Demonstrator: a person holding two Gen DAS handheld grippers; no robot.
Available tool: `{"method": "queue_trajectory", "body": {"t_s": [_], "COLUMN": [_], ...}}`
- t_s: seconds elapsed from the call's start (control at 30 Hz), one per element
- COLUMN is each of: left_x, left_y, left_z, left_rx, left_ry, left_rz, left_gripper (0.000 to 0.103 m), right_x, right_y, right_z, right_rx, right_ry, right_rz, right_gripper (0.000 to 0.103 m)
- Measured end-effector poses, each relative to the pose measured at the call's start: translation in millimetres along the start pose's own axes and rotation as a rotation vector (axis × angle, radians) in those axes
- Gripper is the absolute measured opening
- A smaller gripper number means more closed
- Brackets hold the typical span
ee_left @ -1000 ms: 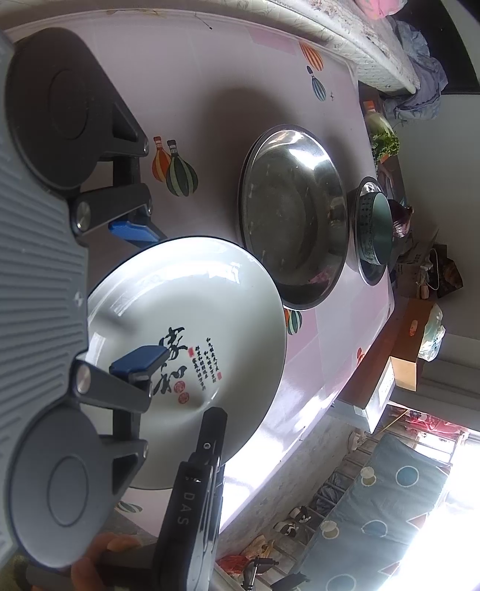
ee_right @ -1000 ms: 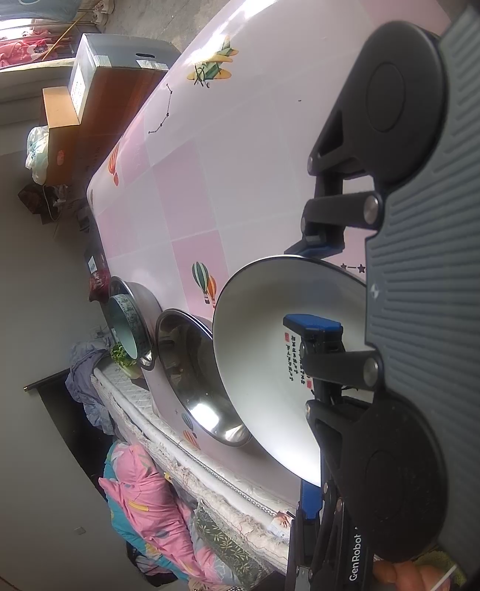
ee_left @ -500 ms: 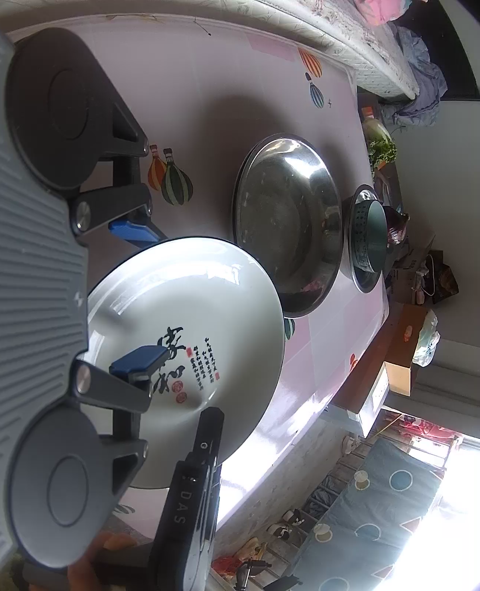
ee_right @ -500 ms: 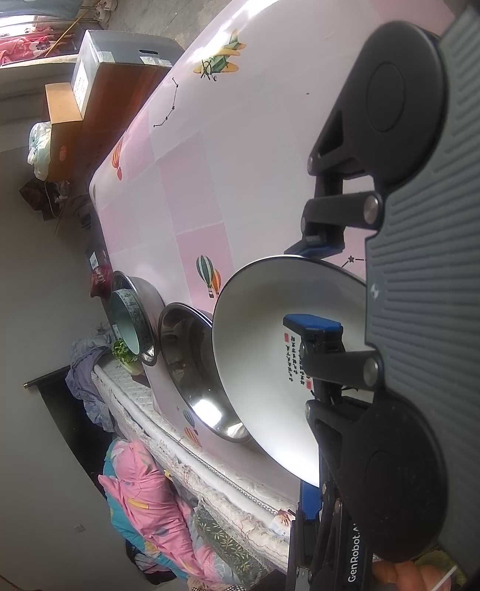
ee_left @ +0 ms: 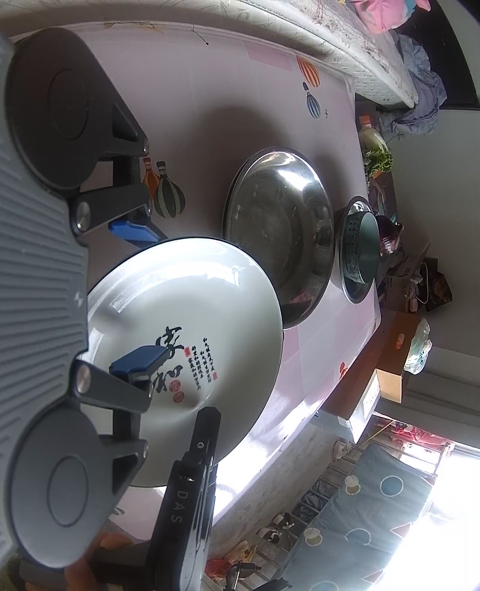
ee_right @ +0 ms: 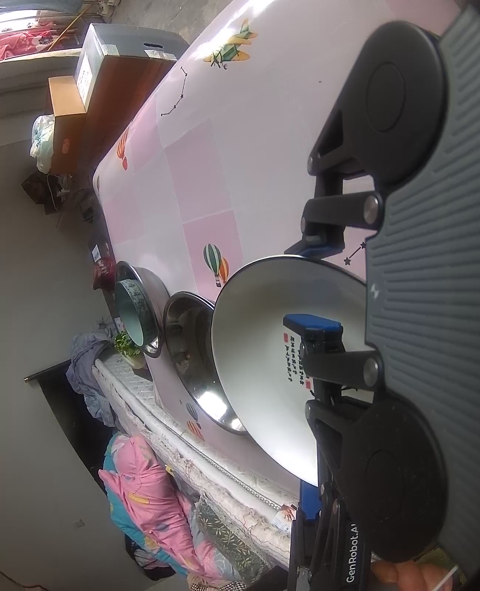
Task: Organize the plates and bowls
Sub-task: 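Lower the white plate with both tools into the stacked steel bowls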
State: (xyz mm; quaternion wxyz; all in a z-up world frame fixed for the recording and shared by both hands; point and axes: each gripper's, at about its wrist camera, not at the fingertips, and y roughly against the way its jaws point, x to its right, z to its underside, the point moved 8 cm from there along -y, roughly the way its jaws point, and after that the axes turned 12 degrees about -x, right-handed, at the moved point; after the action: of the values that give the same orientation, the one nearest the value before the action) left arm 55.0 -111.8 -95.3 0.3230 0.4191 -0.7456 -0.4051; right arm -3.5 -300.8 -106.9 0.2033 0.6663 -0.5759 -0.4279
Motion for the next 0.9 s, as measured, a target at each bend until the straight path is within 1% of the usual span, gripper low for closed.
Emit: {"method": "queue_trajectory", "body": {"t_s": [0.9], "left_x": [-24], "left_y": [11], "left_z": [-17], "left_rx": [0.040], "left_ry": [0.049], "left_rz": [-0.018], "left_gripper": [0.058], "right_x": [-23], "right_y": [-14], "right_z": [-30], "right_rx": [0.012], "right_ry": [0.045], "right_rz": [-0.027], "right_gripper": [0.031]}}
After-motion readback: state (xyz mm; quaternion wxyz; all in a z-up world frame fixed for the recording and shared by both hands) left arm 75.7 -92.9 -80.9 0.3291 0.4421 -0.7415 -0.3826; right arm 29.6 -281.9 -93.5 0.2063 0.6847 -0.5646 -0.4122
